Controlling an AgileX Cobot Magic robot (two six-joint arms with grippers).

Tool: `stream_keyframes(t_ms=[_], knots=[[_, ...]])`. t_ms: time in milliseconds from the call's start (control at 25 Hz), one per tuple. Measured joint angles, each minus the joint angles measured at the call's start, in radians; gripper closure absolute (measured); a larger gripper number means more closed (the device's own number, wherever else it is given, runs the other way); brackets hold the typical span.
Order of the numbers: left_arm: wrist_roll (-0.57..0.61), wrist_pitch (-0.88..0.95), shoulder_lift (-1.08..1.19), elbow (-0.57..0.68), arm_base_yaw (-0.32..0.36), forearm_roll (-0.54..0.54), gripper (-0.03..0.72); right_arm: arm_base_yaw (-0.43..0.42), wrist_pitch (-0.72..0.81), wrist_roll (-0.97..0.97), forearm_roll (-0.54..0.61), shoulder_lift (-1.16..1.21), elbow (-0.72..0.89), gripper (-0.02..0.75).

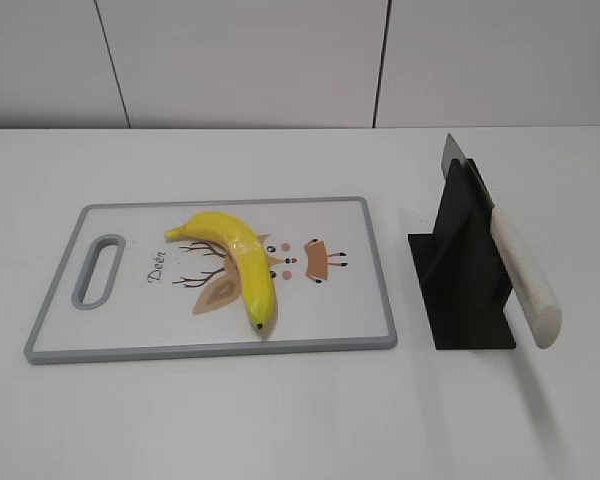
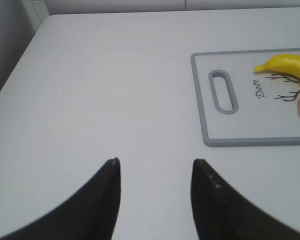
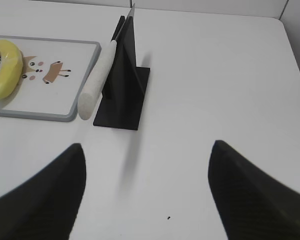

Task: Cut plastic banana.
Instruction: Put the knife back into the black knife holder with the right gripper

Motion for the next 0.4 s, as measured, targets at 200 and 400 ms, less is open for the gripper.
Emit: stream_keyframes(t_ms=[200,400], knots=[[0.000,0.000,0.000,0.000,0.000,0.000,0.301,0.000,0.000,0.000,0.000,0.000,0.000,0.157],[0.000,0.000,0.000,0.000,0.000,0.000,0.335,0.000,0.000,0.000,0.000,0.000,0.000,0.157]])
